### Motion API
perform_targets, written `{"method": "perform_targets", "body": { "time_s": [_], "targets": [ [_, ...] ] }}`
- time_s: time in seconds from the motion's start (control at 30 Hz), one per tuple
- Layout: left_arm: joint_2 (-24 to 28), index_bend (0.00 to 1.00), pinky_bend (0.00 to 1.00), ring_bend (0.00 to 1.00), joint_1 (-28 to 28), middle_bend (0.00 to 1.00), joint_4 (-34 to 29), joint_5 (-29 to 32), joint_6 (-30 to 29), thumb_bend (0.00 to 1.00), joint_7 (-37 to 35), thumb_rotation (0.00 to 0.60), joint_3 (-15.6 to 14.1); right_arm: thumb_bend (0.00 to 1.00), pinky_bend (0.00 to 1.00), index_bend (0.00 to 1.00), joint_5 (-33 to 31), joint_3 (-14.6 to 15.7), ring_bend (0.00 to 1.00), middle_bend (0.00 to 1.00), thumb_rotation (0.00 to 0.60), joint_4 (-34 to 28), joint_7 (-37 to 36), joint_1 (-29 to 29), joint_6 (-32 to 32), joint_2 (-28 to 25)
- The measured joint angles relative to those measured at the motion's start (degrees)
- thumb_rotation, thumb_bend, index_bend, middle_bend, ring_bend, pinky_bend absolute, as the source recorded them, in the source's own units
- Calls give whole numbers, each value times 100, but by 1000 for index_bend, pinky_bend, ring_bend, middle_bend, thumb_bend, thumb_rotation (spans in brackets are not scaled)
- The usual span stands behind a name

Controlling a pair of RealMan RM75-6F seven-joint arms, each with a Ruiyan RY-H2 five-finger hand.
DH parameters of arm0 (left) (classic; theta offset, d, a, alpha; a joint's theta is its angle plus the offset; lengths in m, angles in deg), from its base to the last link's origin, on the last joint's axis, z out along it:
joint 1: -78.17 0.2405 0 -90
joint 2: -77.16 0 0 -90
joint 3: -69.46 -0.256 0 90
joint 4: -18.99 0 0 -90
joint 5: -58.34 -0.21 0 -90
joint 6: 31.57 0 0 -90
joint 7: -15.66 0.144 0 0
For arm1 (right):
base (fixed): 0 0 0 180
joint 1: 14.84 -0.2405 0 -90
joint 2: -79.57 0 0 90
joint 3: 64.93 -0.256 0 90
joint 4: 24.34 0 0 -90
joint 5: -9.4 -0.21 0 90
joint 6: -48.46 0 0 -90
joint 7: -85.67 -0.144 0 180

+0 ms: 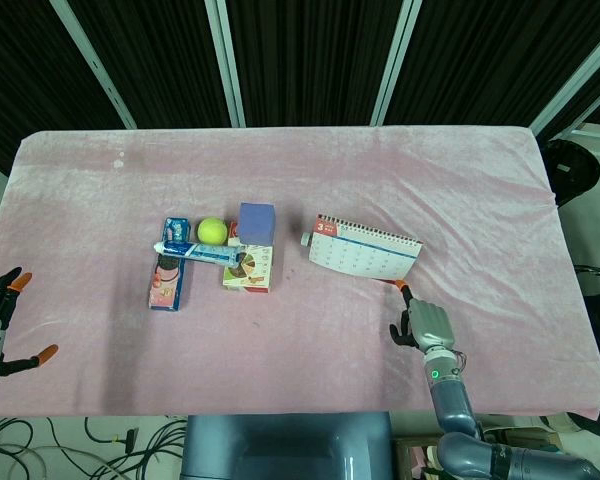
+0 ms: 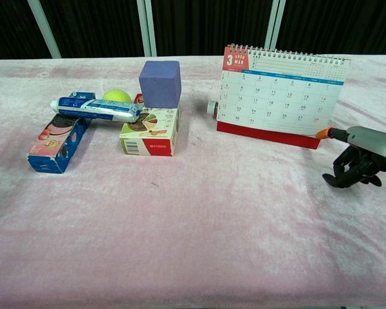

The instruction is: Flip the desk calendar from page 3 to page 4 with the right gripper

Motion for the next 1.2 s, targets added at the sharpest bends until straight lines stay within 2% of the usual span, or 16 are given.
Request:
{"method": "perform_targets", "body": {
  "time_s": [1.2],
  "targets": [
    [0,0,0,0,9,0,2,-5,-20,0,-6,600,7,397,800,0,-41,-5,787,703,600,103,58,-55,26,60]
  ]
}}
